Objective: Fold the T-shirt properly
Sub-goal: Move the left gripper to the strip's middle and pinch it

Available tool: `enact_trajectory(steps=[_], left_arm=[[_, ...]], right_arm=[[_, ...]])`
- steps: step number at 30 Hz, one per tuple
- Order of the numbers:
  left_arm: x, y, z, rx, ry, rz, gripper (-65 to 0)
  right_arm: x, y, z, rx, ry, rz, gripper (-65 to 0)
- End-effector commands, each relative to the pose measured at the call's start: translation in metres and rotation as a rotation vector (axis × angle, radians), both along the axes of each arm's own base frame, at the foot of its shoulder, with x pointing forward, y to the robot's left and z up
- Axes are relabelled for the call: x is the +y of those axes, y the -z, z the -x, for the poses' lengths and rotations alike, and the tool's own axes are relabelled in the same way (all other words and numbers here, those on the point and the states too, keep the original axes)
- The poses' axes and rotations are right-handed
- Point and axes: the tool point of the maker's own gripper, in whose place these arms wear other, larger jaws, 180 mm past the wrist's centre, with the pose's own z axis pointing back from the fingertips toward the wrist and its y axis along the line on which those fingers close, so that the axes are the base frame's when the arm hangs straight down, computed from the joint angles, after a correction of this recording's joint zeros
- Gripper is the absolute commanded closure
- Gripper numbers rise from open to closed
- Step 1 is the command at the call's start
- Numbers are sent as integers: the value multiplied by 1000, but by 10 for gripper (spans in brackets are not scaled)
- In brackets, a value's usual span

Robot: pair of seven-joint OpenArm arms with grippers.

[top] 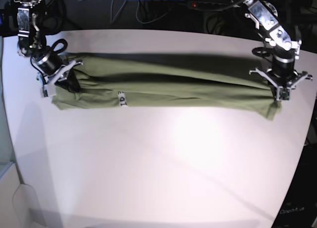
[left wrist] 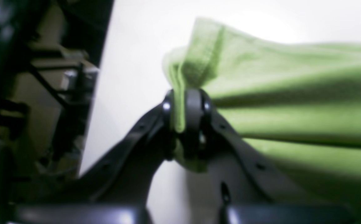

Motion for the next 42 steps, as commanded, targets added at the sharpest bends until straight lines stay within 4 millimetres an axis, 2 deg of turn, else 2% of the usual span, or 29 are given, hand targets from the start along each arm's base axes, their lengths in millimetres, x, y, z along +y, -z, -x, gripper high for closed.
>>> enact_trajectory(steps=[1, 4, 6, 13, 22, 29, 39, 42], left_arm=[[4, -16, -4, -30, -7, -38, -20], [-12, -27, -14, -22, 41, -67, -20], [-30, -26, -19, -8, 93, -72, -20], [-94, -12, -16, 69, 276, -77, -20], [-149, 2, -15, 143, 444, -127, -18], [-204, 8, -16, 217, 566, -145, -18], [-305, -2, -2, 244, 820, -184, -18], [-331, -9, 3, 234, 889, -204, -18]], right_arm=[[-6, 3, 2, 26, -12, 38, -4], [-6, 4, 3, 27, -12, 38, -4], [-6, 4, 3, 27, -12, 38, -4], [-7, 3, 3, 28, -14, 40, -4], [-6, 3, 2, 26, -13, 37, -4], [-6, 3, 2, 26, -13, 37, -4], [-6, 4, 0, 41, -19, 45, -4], [2, 7, 1, 54, -44, 42, -4]])
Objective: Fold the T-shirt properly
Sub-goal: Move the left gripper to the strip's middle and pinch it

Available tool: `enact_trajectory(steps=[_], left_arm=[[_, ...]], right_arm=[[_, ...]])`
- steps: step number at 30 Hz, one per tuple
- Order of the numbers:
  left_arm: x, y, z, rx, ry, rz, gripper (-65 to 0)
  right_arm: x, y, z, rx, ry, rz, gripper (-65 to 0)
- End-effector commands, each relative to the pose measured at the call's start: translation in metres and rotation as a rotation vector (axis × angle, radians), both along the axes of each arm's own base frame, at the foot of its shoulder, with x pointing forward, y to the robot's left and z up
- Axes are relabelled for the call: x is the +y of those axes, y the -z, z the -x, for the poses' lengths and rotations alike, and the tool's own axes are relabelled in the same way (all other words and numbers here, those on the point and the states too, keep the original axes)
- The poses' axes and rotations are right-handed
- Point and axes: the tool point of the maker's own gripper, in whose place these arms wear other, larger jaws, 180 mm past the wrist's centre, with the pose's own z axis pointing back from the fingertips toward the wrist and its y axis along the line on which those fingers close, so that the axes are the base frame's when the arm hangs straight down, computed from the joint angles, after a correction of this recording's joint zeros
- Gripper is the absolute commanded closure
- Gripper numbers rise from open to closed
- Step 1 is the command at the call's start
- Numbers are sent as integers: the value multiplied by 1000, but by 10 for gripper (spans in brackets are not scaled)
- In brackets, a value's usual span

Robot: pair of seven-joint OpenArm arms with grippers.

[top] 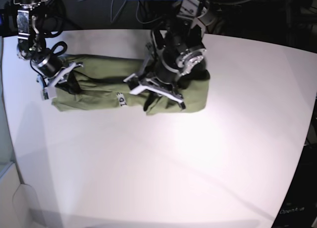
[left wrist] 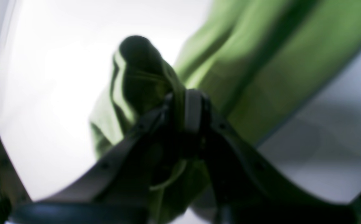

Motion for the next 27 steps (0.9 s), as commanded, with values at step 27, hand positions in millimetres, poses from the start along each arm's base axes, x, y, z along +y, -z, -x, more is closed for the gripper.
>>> enact_trajectory(steps=[27], left_arm=[[-4, -1, 0, 271, -257, 517, -17]], right_arm=[[4, 8, 6, 46, -43, 35, -4]])
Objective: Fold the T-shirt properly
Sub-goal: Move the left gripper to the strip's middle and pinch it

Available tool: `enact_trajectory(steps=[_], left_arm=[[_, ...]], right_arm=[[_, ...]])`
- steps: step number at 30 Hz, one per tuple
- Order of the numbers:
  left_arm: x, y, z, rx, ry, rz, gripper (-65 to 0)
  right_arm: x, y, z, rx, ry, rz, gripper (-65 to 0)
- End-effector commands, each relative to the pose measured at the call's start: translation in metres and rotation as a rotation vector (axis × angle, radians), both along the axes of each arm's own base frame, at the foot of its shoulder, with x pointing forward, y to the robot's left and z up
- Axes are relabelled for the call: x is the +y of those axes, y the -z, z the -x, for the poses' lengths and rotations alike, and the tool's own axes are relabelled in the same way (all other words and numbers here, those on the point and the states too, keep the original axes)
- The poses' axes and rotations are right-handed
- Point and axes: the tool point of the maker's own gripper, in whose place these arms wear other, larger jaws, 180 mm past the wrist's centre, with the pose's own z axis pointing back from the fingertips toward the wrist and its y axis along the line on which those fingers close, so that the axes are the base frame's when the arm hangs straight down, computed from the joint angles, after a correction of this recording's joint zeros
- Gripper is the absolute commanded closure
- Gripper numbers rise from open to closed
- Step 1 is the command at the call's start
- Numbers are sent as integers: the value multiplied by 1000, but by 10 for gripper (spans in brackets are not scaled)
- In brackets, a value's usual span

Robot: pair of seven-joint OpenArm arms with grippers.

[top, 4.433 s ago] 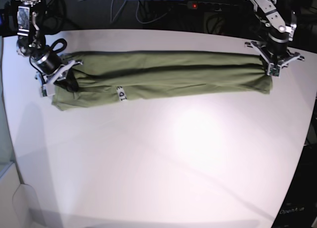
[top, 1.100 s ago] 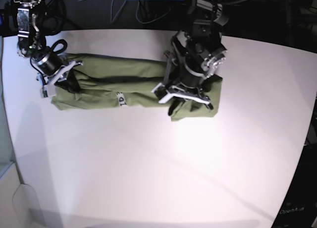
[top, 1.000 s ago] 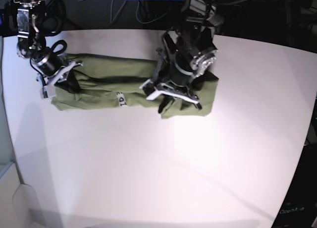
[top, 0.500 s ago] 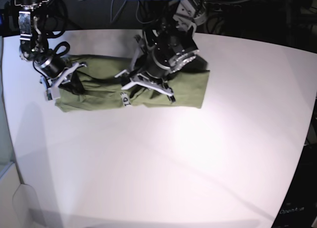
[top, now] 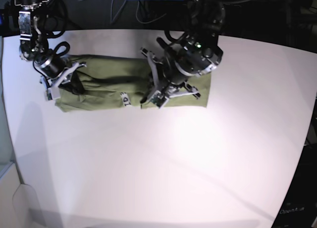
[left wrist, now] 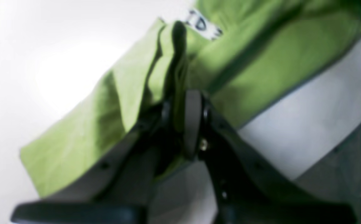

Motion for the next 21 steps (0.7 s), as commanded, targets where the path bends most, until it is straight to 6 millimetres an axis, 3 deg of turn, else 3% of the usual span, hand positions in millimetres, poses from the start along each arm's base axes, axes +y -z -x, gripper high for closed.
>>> enact_trajectory(steps=[1, 9, 16, 21], left_arm=[[-6, -17, -13, -44, -26, 57, -17], [-1, -22, -38, 64, -332, 264, -16], [-22, 5, -26, 211, -381, 300, -16], [-37, 5, -17, 223, -338, 300, -16]], right_arm=[[-4, 8, 7, 46, -22, 42, -4], [-4, 8, 7, 46, -22, 42, -4], [-4, 8, 7, 46, -22, 42, -4], [-4, 8, 7, 46, -22, 42, -4]])
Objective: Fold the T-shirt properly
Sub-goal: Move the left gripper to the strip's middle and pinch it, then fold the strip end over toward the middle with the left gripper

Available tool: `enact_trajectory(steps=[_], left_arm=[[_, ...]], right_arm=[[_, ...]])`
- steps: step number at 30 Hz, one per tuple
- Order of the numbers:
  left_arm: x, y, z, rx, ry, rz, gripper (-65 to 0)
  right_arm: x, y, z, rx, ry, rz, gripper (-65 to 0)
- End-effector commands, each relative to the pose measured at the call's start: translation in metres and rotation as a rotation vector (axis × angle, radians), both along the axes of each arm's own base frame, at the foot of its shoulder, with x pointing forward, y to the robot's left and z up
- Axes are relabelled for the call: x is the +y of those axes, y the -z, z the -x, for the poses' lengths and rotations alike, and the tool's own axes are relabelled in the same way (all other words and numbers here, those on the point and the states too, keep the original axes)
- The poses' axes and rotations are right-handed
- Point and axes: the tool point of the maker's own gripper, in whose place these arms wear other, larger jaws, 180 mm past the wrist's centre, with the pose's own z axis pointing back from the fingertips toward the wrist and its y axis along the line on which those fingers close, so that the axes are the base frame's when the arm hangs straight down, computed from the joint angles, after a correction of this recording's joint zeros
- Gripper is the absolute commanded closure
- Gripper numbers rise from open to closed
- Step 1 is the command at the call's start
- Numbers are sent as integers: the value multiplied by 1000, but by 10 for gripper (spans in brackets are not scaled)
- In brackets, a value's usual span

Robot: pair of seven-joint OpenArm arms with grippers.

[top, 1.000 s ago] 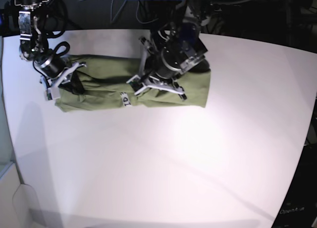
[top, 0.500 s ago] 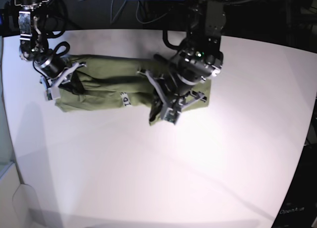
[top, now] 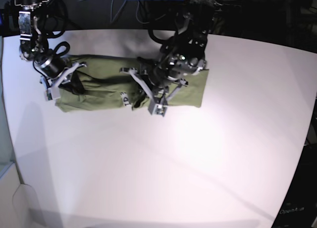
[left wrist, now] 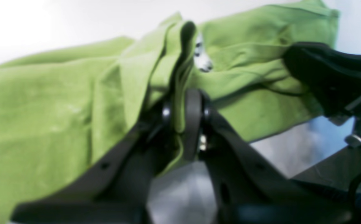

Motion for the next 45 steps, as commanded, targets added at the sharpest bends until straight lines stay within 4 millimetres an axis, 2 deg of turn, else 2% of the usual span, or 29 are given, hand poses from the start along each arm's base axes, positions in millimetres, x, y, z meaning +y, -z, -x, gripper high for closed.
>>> enact_trajectory(steps=[1, 8, 17, 19, 22, 24, 26, 29, 31, 34, 36, 38, 39, 40, 43, 44, 45], left_arm=[[-6, -12, -7, -33, -6, 31, -16], [-6, 3, -2, 7, 0, 17, -16], [-6, -3, -8, -20, -1, 22, -23], [-6, -6, -10, -28, -2, 26, -45], [-8, -14, -19, -49, -1, 43, -167], [-15, -19, -18, -39, 1, 95, -263], [-19, -28, -19, -41, -3, 150, -334], [-25, -57, -26, -119, -22, 243, -351], [-33, -75, -23, -162, 0, 303, -351], [-26, -96, -22, -202, 2, 372, -351], [-19, -102, -20, -208, 8, 394, -351], [-4, -94, -20, -169, -29, 398, -334], [5, -85, -18, -131, -67, 396, -298], [15, -78, -16, -108, -100, 390, -253], [38, -65, -14, -74, -144, 374, -35], [43, -62, -13, -66, -149, 370, 0], [45, -61, -12, -59, -150, 371, 0]], right_arm=[[-4, 8, 7, 46, -22, 42, -4], [-4, 8, 7, 46, -22, 42, -4], [-4, 7, 7, 44, -22, 42, -4], [-4, 7, 7, 44, -22, 42, -4], [-4, 7, 7, 44, -22, 41, -4], [-4, 7, 7, 44, -22, 41, -4], [-4, 7, 7, 44, -22, 41, -4], [-4, 7, 7, 44, -22, 41, -4], [-4, 7, 7, 44, -22, 41, -4], [-3, 8, 7, 45, -23, 41, -4], [-3, 8, 7, 45, -23, 41, -4], [-4, 7, 7, 45, -23, 42, -4], [-4, 7, 7, 45, -23, 42, -4], [-4, 7, 7, 45, -24, 44, -4], [-4, 7, 6, 42, -23, 43, -4], [-4, 7, 6, 42, -23, 43, -4], [-4, 7, 6, 40, -23, 42, -4]])
